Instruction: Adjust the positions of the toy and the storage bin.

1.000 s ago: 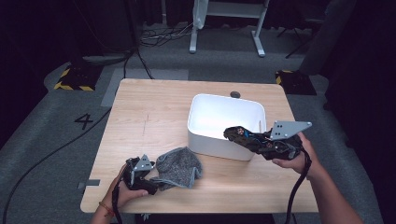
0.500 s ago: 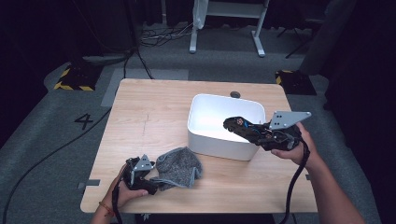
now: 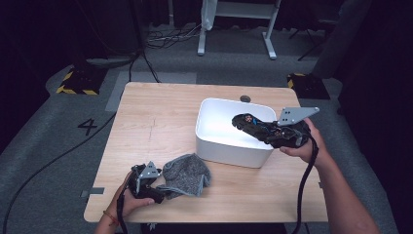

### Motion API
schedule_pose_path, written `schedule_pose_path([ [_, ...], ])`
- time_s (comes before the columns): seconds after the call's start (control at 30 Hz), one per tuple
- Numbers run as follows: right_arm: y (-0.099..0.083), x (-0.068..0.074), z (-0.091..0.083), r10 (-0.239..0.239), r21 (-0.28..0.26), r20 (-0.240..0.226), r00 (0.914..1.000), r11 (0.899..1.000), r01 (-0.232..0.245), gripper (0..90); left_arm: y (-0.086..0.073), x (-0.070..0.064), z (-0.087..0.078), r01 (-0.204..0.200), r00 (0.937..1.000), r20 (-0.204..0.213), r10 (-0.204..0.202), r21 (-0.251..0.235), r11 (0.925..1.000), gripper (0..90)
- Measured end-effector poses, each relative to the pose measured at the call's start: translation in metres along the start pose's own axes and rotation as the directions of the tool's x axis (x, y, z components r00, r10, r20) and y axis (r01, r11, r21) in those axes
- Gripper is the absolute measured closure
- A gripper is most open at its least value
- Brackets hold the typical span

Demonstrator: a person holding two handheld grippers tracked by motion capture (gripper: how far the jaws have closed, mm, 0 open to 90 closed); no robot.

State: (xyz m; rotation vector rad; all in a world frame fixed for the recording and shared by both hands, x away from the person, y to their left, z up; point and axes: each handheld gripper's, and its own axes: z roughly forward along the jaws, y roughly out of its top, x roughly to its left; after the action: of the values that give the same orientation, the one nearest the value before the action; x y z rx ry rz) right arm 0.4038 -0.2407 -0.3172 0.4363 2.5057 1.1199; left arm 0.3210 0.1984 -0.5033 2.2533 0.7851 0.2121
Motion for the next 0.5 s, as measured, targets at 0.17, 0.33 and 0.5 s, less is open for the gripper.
schedule_pose_path([
  [0.17, 0.002, -0.005, 0.006, -0.002, 0.011, 0.0, 1.0, 1.0, 0.002, 57.7, 0.0, 0.0, 0.0, 0.0, 1.0, 0.0, 0.0, 0.001, 1.0, 14.5],
  [0.33, 0.005, -0.008, 0.013, -0.01, 0.028, -0.008, 0.9999, 1.0, 0.01, 57.7, 0.0, 0.0, 0.0, 0.0, 1.0, 0.0, 0.0, 0.0, 1.0, 14.5],
  [0.5, 0.009, -0.011, 0.021, -0.019, 0.049, -0.022, 0.9996, 0.999, 0.02, 57.7, 0.0, 0.0, 0.0, 0.0, 1.0, -0.001, 0.0, 0.001, 1.0, 14.5],
])
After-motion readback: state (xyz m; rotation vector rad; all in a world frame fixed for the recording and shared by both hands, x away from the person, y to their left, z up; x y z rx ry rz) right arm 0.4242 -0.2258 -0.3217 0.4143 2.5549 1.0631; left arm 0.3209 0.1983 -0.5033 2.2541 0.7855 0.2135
